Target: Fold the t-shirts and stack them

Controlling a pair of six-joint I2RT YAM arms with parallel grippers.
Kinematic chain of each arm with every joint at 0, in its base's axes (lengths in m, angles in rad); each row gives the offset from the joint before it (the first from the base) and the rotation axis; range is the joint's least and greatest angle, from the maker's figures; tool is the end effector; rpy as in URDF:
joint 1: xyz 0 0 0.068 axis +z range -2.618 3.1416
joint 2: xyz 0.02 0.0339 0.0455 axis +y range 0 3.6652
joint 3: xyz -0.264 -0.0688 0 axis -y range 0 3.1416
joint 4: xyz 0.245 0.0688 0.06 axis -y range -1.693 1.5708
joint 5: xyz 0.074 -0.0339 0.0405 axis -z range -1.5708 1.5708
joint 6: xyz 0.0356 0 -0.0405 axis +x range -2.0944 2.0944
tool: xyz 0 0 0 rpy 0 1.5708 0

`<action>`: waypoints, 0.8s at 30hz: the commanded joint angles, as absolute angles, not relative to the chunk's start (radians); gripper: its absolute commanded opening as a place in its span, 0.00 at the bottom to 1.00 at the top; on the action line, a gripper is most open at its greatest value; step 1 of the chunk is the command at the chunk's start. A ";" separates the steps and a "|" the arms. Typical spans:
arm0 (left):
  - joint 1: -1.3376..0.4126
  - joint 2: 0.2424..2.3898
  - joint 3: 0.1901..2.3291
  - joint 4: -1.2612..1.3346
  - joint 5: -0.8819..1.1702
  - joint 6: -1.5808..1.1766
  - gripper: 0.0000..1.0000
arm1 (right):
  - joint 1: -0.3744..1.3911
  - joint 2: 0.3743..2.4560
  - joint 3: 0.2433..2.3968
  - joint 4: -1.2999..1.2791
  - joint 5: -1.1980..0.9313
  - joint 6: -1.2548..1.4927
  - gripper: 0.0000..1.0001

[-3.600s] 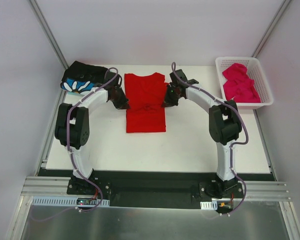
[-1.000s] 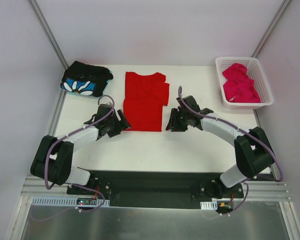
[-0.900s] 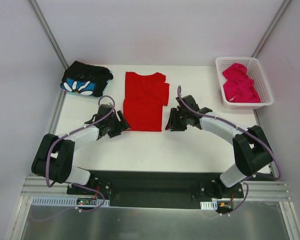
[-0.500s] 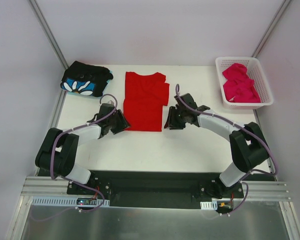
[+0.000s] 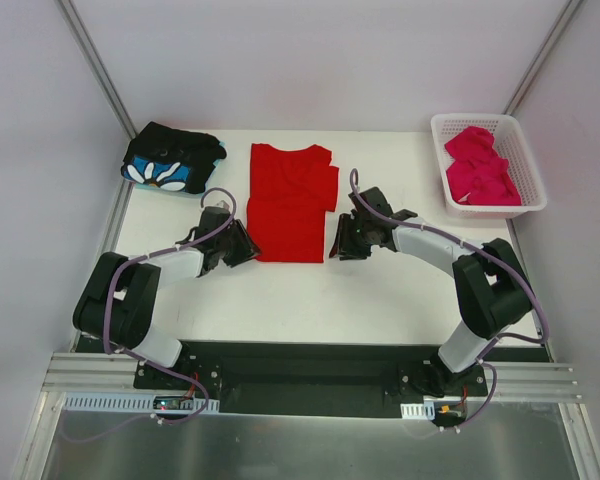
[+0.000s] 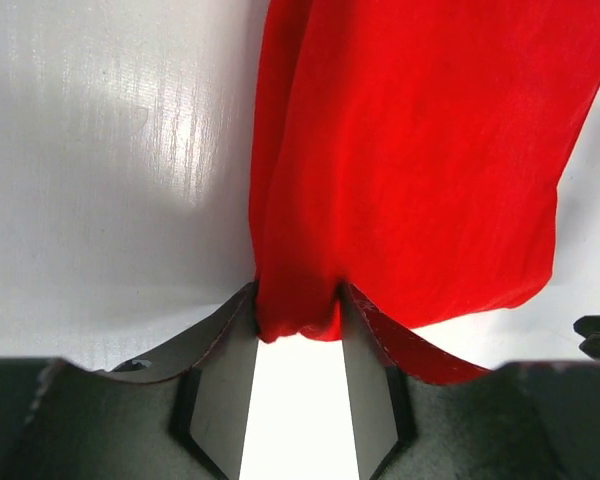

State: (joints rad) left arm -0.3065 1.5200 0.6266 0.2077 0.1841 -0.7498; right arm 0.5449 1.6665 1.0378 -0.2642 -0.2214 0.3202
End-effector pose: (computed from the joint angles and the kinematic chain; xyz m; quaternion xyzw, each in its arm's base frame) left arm 0.2757 -0.0941 0.1548 -0.1594 0.8865 -0.2866 0.3265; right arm 0.2926 0.1865 0.1960 -0.1416 0.9273 0.2331 0.2563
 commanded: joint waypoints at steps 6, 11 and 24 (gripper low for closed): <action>-0.307 1.440 0.584 0.146 0.173 -0.739 0.42 | 0.541 1.672 1.039 -0.196 -0.235 0.330 0.37; -0.305 1.437 0.580 0.132 0.156 -0.732 0.39 | 0.543 1.703 1.040 -0.163 -0.255 0.333 0.37; -0.253 1.410 0.569 0.080 0.115 -0.713 0.40 | 0.542 1.732 1.057 -0.149 -0.284 0.334 0.37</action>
